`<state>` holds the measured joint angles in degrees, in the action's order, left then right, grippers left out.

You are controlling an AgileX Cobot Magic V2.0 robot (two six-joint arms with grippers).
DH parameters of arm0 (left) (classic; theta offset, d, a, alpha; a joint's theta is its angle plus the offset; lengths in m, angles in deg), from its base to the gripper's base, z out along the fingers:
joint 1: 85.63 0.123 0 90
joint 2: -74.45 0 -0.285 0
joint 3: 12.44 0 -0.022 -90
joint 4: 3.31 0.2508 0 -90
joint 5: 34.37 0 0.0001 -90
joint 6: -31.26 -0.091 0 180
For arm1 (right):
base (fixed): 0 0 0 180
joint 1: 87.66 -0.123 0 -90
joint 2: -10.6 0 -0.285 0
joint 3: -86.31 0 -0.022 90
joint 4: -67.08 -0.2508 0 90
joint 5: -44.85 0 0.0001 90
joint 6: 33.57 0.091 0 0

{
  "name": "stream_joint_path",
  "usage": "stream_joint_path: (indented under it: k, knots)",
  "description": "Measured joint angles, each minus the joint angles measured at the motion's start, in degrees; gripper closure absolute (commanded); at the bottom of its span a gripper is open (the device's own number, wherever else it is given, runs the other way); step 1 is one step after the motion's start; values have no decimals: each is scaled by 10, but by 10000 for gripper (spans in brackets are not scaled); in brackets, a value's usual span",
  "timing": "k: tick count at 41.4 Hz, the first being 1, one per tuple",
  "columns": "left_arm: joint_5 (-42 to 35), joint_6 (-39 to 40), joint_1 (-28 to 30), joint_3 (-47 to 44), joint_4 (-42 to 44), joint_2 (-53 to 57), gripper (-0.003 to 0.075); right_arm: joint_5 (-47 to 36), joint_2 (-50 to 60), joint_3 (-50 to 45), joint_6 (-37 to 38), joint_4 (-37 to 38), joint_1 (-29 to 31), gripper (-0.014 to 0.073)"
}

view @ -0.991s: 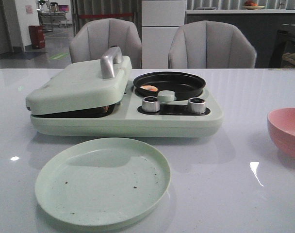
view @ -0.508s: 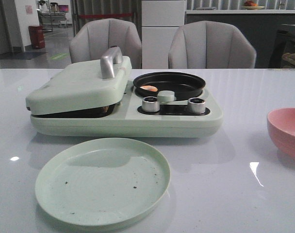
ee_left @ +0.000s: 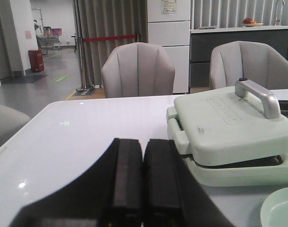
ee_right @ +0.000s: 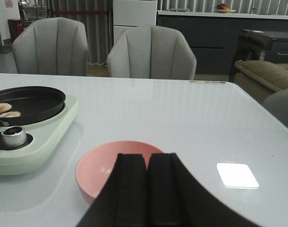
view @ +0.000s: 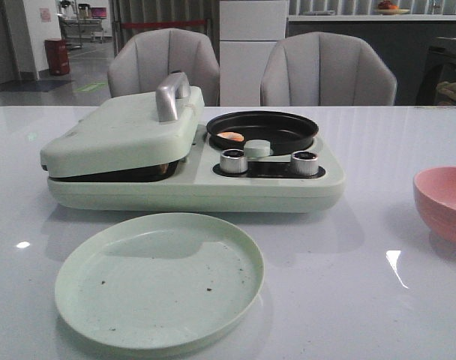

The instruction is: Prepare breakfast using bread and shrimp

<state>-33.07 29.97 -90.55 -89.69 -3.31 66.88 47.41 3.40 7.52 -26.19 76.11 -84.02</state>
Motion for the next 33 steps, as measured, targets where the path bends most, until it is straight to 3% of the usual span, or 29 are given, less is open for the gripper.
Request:
stream_joint_path:
  k: [12,23,33]
  knots:
    - [0,0,0,0,0,0,619,-17,0,0,-2,-6,0,547]
    - [0,0,0,0,0,0,619,-17,0,0,-134,-162,0,547]
    - [0,0,0,0,0,0,619,-17,0,0,-138,-160,0,547]
